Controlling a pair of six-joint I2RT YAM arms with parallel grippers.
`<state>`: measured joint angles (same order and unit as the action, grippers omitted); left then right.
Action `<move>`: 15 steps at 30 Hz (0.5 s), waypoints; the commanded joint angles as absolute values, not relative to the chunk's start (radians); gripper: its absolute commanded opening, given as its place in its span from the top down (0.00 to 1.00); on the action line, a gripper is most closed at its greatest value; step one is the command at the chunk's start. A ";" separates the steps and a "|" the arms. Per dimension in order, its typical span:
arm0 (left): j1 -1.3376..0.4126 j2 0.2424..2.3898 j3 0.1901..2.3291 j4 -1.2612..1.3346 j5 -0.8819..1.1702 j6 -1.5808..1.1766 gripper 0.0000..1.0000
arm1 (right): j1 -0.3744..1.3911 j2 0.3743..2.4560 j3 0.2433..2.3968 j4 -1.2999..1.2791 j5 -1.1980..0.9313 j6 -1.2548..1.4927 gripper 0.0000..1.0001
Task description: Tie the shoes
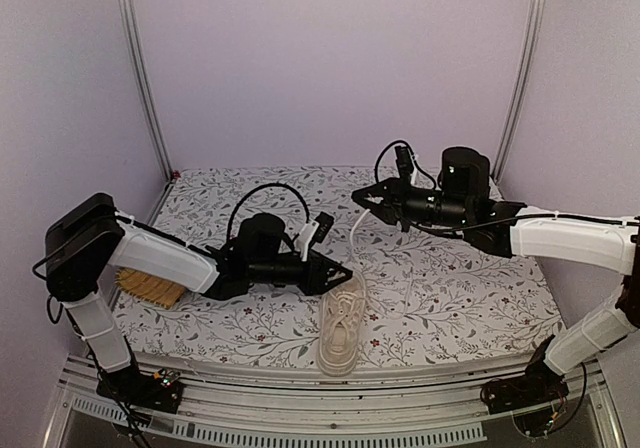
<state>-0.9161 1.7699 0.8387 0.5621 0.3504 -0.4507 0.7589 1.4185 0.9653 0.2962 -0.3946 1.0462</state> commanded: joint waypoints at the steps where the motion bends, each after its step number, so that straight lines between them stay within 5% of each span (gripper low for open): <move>1: -0.918 1.767 0.847 0.633 0.349 -0.465 0.70 | 0.763 1.397 1.000 0.278 -0.374 1.011 0.98; 5: -0.919 1.760 0.845 0.656 0.373 -0.492 0.99 | 0.764 1.412 1.018 0.255 -0.360 0.990 0.98; 15: -0.916 1.704 0.760 0.713 0.367 -0.549 1.00 | 0.767 1.573 1.181 0.066 -0.216 0.824 0.98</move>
<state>-0.9161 1.7470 0.7925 0.6617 0.3626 -0.5171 0.7597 1.4853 1.0950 0.1856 -0.3111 0.9302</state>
